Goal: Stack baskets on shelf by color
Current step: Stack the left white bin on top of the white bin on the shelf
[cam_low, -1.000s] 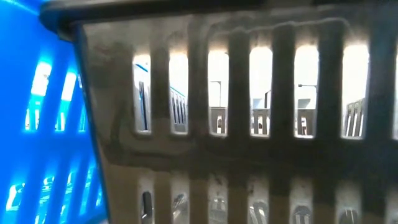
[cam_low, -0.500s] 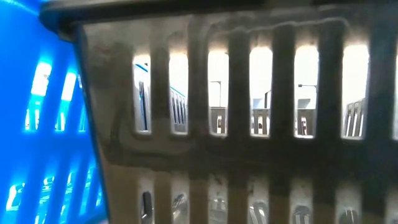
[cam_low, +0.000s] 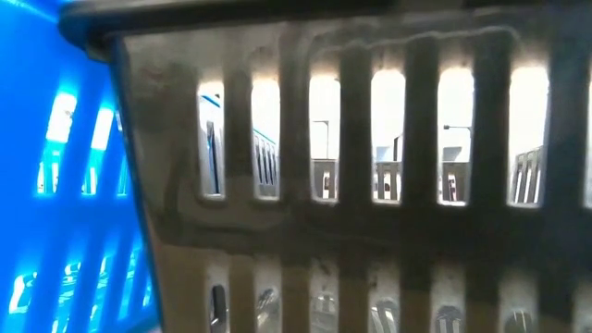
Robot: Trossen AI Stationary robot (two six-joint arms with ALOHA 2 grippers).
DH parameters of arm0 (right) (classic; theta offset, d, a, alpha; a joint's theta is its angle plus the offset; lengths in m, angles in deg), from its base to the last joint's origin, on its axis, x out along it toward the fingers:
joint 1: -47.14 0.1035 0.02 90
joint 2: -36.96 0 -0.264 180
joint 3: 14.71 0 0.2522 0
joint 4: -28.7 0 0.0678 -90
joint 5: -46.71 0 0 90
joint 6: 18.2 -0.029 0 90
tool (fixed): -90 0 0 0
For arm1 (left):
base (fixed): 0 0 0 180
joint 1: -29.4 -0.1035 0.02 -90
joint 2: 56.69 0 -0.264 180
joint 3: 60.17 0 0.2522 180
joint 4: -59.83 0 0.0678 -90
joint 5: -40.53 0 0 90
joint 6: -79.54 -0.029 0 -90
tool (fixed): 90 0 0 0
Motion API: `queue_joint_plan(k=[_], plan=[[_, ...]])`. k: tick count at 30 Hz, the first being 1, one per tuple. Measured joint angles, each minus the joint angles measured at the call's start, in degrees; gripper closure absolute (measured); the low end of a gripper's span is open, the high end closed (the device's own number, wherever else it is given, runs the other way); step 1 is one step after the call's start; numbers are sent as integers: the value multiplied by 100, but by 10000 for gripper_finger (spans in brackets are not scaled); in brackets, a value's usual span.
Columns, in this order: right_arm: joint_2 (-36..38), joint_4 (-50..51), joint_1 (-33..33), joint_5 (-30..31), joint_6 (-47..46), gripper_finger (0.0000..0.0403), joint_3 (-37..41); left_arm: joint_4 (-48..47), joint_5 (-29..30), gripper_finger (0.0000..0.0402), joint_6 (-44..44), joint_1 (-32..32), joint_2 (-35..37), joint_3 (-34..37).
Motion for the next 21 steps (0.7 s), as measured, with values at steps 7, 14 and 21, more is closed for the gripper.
queue_joint_plan(k=[7, 14, 21], plan=[[0, 0, 0, -3, 72, 402, 0, 28, 9, 365, -191, -13, 2, 0], [0, -1, 0, -103, 87, 401, 0, 102, 26, 322, -348, -17, 4, -20], [0, -2, 0, -126, 85, 401, 2, 181, 468, 286, -765, 17, 4, -611]])
